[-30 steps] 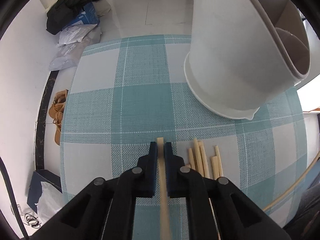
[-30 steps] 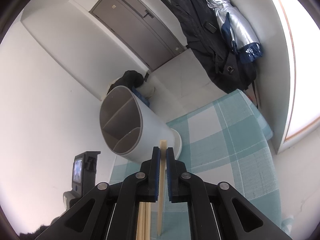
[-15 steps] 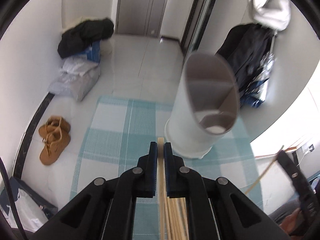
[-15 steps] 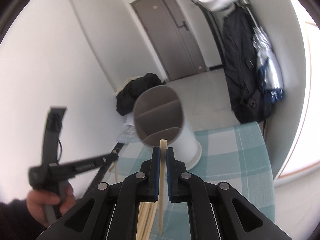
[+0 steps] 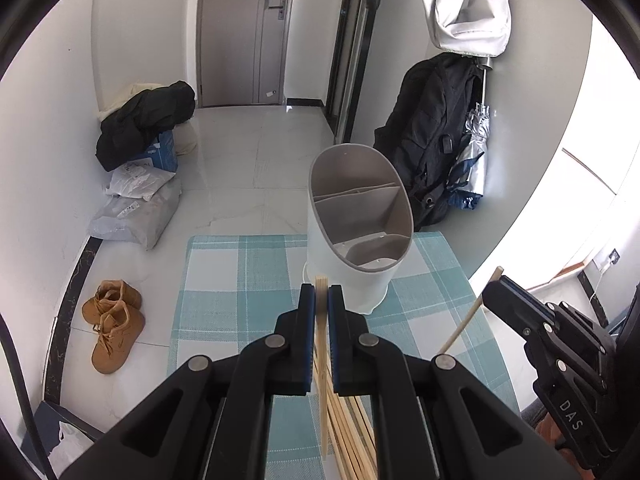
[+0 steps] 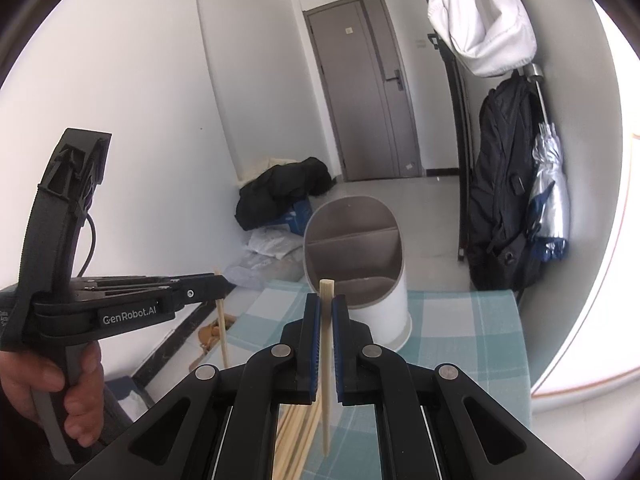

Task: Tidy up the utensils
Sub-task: 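Lift the chopstick with the right gripper and carry it over the white holder, then lower the chopstick into the holder and open the right gripper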

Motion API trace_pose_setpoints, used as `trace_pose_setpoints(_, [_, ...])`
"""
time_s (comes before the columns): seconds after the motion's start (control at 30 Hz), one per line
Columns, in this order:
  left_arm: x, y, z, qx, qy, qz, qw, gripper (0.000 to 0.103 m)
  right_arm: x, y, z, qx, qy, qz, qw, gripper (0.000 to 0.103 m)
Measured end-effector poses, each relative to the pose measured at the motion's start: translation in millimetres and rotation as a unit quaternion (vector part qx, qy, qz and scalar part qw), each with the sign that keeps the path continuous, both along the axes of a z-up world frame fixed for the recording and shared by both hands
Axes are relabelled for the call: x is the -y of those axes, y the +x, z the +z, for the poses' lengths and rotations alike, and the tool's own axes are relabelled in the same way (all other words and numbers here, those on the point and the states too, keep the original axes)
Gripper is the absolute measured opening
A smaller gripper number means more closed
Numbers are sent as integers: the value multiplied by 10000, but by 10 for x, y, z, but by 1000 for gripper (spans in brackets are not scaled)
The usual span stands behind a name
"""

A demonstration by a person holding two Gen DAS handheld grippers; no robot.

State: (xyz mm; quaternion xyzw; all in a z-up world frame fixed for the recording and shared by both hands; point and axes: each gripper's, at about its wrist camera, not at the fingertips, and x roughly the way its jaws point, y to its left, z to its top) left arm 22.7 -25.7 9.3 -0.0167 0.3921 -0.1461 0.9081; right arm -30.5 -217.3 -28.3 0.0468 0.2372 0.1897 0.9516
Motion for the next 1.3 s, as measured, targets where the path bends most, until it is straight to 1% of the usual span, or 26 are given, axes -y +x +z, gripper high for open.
trace_pose_setpoints(0.17, [-30, 21, 111, -85, -132, -62, 9999, 2, -1, 2, 108, 48, 21, -8, 10000, 5])
trace_pose_setpoints(0.33, [20, 135, 292, -132, -193, -200, 9995, 2, -5, 63, 260, 70, -8, 46, 10000, 5])
trace_pose_setpoints(0.47, [71, 241, 489, -89, -202, -293, 9993, 2, 44, 159, 413, 81, 102, -21, 9999, 5])
trace_pose_setpoints(0.6, [104, 396, 732, -29, -282, -342, 9990, 2, 76, 339, 653, 187, 156, -8, 9997, 5])
trace_pose_setpoints(0.7, [117, 546, 945, 87, -358, -373, 9986, 2, 100, 522, 898, 336, 147, 60, 9993, 5])
trace_pose_setpoints(0.83, [122, 787, 1183, 265, -432, -289, 9983, 2, 128, 805, 1217, 535, 141, 108, 9984, 5])
trace_pose_setpoints(0.97, [120, 1014, 1343, 513, -536, -141, 9971, 2, 111, 1069, 1443, 835, 54, 175, 9963, 5])
trace_pose_setpoints(1.0, [109, 1084, 1376, 599, -618, -88, 9963, 2, 93, 1133, 1476, 912, 15, 204, 9956, 5])
trace_pose_setpoints(1.1, [100, 1217, 1361, 745, -825, 40, 9938, 2, 67, 1314, 1512, 1047, -34, 267, 9941, 5])
trace_pose_setpoints(1.2, [35, 1332, 1253, 850, -1097, 227, 9901, 2, 21, 1466, 1420, 1100, -154, 276, 9934, 5])
trace_pose_setpoints(1.3, [18, 1437, 1143, 930, -1077, 370, 9891, 2, -20, 1570, 1295, 1052, -255, 318, 9936, 5])
